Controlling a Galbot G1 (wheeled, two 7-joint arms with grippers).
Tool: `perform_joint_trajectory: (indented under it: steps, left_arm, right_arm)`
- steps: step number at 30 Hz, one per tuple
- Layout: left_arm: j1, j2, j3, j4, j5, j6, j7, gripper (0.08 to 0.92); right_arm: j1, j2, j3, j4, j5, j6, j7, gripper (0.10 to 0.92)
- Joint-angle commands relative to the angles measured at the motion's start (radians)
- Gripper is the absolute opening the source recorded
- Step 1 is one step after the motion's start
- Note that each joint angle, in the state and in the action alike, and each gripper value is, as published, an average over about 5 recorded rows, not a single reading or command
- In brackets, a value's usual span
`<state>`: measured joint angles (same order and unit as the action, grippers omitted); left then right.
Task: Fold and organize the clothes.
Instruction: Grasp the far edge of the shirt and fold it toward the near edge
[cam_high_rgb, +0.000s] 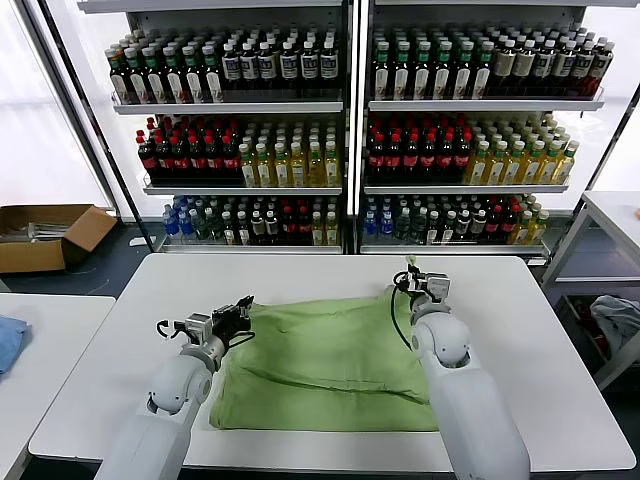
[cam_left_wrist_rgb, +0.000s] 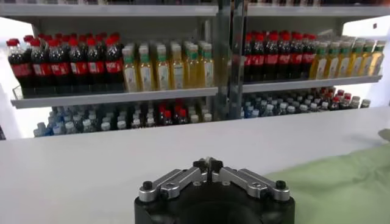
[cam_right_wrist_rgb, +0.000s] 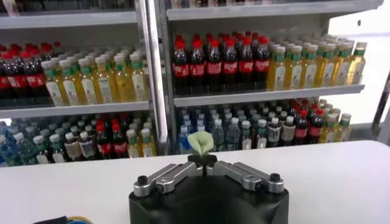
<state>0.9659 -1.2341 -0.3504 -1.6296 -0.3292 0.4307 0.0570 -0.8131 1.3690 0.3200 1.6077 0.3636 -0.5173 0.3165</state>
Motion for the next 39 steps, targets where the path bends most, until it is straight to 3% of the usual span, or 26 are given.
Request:
perform_joint_trajectory:
  steps: [1,11,20,39]
  left_arm:
    - [0.176,0.005,-0.033,-0.170,0.017,-0.017,0.005,0.091]
    - [0.347,-0.012,-0.057,-0.253,0.075,-0.049,0.019,0.091]
    - [0.412,-0.022,-0.069,-0.268,0.111,-0.066,0.028,0.091]
    - [0.366,-0.012,-0.081,-0.223,0.119,-0.067,0.032,0.091]
  right_arm:
    - [-0.252,-0.041,0.037,0.250,0.000,0.008,0.020,0.107]
    - [-0.441,-0.044,0.091,0.385,-0.030,0.006,0.035,0.107]
    - [-0.544,-0.028,0.113,0.416,-0.068,0.017,0.035,0.107]
    - [-0.538,-0.043,0.132,0.379,-0.075,0.017,0.046,0.107]
